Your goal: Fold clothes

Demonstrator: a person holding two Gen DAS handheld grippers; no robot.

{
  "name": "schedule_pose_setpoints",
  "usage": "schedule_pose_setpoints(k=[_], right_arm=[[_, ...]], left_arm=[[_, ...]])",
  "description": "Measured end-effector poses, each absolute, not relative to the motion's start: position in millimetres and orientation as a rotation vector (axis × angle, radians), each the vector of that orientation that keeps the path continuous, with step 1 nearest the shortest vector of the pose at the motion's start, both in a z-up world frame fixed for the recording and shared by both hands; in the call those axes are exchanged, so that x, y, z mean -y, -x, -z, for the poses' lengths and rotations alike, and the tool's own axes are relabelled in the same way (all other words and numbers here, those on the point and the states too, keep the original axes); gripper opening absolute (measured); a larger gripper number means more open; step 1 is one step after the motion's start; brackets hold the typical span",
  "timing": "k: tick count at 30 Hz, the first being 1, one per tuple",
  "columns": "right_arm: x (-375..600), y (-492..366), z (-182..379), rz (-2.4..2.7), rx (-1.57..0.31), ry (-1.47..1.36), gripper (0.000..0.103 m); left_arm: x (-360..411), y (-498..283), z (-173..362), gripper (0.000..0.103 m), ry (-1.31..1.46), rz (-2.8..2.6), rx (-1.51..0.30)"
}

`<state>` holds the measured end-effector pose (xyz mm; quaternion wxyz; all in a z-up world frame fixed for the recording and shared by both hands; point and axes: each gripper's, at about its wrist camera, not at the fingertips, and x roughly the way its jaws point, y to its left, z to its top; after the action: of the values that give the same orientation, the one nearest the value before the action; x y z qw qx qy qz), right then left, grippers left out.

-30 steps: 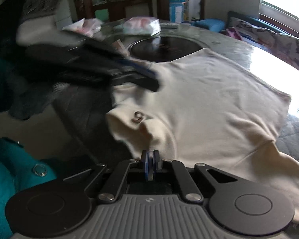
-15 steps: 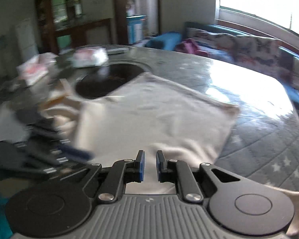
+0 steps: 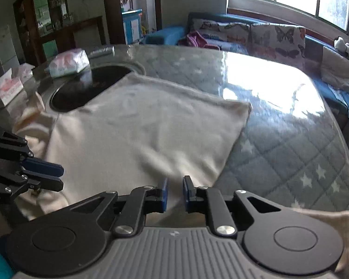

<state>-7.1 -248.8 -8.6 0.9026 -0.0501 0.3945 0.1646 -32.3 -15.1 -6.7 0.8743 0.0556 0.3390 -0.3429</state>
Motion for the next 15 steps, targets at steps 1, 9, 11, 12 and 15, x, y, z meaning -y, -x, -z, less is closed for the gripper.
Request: schedule_pose_setpoints(k=[1, 9, 11, 12, 15], right_arm=[[248, 3, 9, -0.339, -0.813, 0.103, 0.021], [259, -23, 20, -0.296, -0.844, 0.087, 0.021], [261, -31, 18, -0.286, -0.839, 0.088, 0.023], [262, -36, 17, -0.282, -0.835, 0.092, 0.023], [266, -56, 20, -0.261, -0.832, 0.087, 0.023]], left_arm=[[14, 27, 5, 0.025, -0.109, 0.698, -0.702], [-10, -24, 13, 0.026, -0.052, 0.510, -0.739], [-17, -29, 16, 0.026, -0.031, 0.501, -0.754], [-19, -29, 16, 0.026, -0.026, 0.501, -0.753], [-21, -29, 17, 0.027, -0.017, 0.501, -0.750]])
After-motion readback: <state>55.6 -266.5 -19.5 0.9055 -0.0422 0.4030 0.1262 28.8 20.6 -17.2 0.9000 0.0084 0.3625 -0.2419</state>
